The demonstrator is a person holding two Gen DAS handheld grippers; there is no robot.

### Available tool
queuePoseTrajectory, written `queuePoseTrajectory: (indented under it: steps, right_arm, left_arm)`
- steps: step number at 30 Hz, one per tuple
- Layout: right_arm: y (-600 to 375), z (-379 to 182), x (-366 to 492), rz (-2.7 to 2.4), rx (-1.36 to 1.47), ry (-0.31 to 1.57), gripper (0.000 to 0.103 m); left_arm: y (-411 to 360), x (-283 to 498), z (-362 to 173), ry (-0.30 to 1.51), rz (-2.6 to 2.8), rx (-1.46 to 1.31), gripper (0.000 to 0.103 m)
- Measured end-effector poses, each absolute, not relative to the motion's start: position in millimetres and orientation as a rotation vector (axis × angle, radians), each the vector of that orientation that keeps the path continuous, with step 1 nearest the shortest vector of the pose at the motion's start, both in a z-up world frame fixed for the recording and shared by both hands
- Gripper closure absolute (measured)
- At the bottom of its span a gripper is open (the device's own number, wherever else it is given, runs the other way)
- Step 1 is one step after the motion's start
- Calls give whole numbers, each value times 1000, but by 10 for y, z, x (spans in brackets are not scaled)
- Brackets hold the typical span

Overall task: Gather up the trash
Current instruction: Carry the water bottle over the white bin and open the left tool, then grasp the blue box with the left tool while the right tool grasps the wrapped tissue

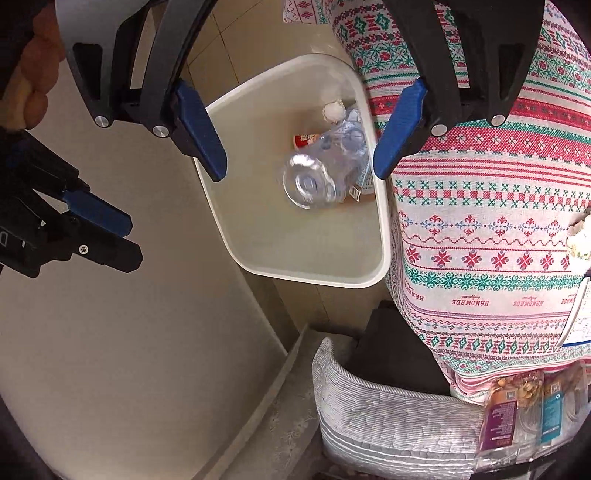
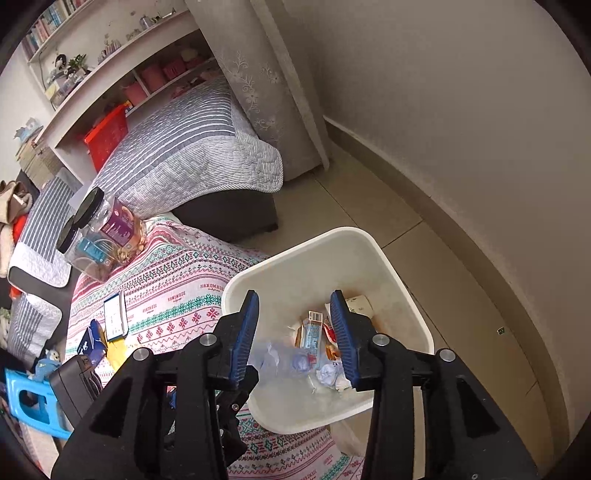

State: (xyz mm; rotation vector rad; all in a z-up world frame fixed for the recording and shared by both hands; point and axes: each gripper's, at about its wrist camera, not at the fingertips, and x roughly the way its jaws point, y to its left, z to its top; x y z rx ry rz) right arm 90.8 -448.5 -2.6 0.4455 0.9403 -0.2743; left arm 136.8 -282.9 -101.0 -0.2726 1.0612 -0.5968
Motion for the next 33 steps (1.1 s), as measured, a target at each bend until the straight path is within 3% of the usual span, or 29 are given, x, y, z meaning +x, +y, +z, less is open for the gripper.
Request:
queuePoseTrajectory:
  steps: [13, 25, 33]
  right_arm:
    - [-4264, -23, 987, -201, 399, 945, 49]
    - [-3714, -56, 1175, -96, 297, 976, 48]
    - [-3113, -155, 1375, 27, 238, 1012, 43]
  left_arm:
    - [-2120, 1342, -646, 966, -456, -204, 24]
    - [169, 1591, 31, 890, -72, -205, 24]
    - [1021, 1570, 293, 940, 119, -25, 23]
